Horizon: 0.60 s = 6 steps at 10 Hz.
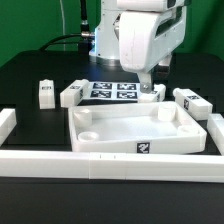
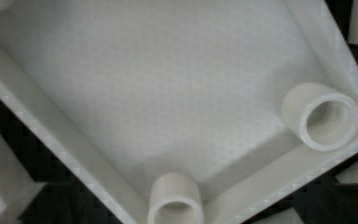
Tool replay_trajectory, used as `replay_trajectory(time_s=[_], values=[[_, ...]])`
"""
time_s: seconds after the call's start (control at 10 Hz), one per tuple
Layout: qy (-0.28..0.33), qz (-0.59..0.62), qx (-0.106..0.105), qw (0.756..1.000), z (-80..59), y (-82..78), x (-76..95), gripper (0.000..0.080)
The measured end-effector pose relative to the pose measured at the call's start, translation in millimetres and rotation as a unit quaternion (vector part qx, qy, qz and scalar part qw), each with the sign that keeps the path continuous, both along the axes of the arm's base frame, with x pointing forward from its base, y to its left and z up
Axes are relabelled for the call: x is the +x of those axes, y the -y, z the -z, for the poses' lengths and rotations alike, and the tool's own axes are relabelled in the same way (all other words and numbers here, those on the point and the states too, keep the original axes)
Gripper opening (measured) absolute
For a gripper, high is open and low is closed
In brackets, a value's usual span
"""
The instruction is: Assemble desk
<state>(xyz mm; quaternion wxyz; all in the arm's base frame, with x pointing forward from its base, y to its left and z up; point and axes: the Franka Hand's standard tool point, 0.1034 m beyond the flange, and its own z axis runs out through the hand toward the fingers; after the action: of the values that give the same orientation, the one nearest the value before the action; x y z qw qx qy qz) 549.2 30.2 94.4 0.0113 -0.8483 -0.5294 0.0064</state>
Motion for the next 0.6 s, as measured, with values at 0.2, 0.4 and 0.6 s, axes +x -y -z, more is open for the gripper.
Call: replay_trajectory(time_s=[0.2,0.4,0.6], values=[[0.0,0.0,0.0,1.0,0.0,0.0,0.0,0.0649],[0.003,-0.02,0.0,1.0,1.0,2.9,-1.3,0.0649],[0.019,-0.107,-0.005,0.994,11.2,16.6,-21.0,0.0649]])
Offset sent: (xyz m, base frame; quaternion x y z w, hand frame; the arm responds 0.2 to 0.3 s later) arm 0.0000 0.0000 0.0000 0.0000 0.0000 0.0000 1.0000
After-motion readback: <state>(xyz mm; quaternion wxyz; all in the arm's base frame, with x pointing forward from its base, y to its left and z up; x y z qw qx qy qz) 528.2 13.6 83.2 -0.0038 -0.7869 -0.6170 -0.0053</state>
